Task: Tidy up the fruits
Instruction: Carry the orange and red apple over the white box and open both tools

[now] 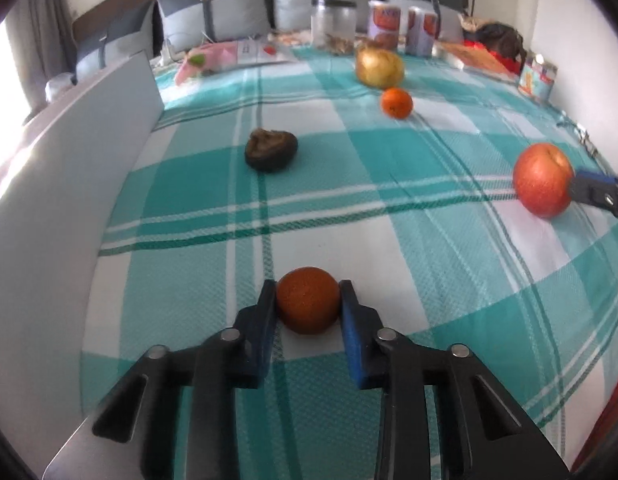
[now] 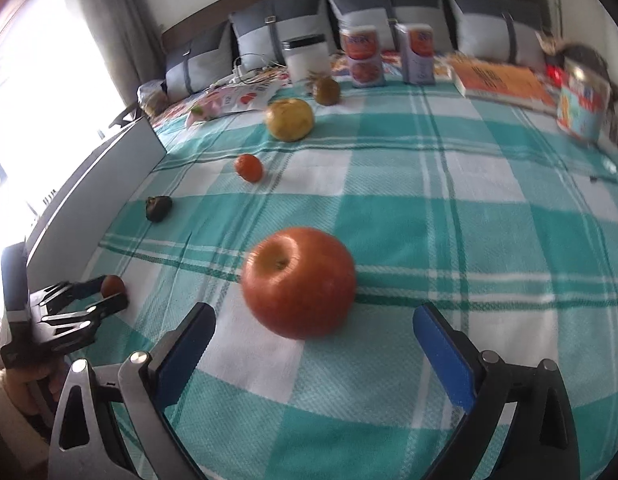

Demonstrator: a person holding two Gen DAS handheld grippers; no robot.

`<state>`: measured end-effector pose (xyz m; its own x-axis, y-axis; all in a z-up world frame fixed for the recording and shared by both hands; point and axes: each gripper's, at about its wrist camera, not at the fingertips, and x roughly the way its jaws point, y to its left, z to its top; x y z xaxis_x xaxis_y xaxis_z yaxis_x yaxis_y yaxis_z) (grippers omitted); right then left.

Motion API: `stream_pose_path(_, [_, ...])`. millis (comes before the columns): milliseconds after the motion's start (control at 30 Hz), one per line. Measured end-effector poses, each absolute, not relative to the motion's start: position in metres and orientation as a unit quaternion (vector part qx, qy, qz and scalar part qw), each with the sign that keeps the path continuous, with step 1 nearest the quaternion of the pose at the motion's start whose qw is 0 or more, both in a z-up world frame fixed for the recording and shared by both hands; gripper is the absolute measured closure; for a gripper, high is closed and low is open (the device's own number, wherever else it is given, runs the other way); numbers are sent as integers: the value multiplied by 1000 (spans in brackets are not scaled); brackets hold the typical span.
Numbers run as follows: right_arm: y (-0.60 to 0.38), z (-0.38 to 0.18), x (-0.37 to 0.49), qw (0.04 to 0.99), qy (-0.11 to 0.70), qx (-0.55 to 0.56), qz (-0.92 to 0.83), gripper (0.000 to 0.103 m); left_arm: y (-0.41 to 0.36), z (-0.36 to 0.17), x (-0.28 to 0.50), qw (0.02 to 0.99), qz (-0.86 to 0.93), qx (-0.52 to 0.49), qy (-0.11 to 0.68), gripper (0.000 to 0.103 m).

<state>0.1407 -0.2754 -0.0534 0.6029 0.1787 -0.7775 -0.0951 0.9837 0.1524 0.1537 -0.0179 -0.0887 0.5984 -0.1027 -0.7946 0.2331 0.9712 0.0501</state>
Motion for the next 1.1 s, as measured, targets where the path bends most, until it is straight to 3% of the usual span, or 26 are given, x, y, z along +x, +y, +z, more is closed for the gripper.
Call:
stream_pose_path(133, [-251, -60, 163, 892, 451, -24, 34, 5, -6, -77, 143, 889, -92, 31, 448, 74])
stream_pose_path(200, [-240, -62, 169, 888, 456, -53, 31, 29, 6, -68, 136, 885, -94, -4, 457, 74])
stream_pose_path(233, [-236, -64, 170, 884, 463, -66, 30, 34, 13, -62, 131, 881, -97, -26, 462, 74])
stream_pose_path(333, [-235, -61, 168, 876, 480, -46, 20, 34, 39, -33, 107, 875, -108, -92, 463, 74])
stream_pose_path(467, [-244, -47, 162, 855, 493, 128, 93, 34, 71, 14, 79, 882, -112, -135, 438, 74])
stream_pose_path(733, [-142, 19, 186, 808, 467, 246, 263, 34, 199, 67, 81, 901, 3, -196, 386, 74])
stream_pose_path(933, [6, 65, 201, 793, 454, 164, 372, 34, 271, 25, 100, 862, 72, -246, 436, 74])
stream_pose_path(1100, [122, 48, 210, 782, 472, 33, 407, 34, 268, -14, 127, 826, 79, -228, 509, 73])
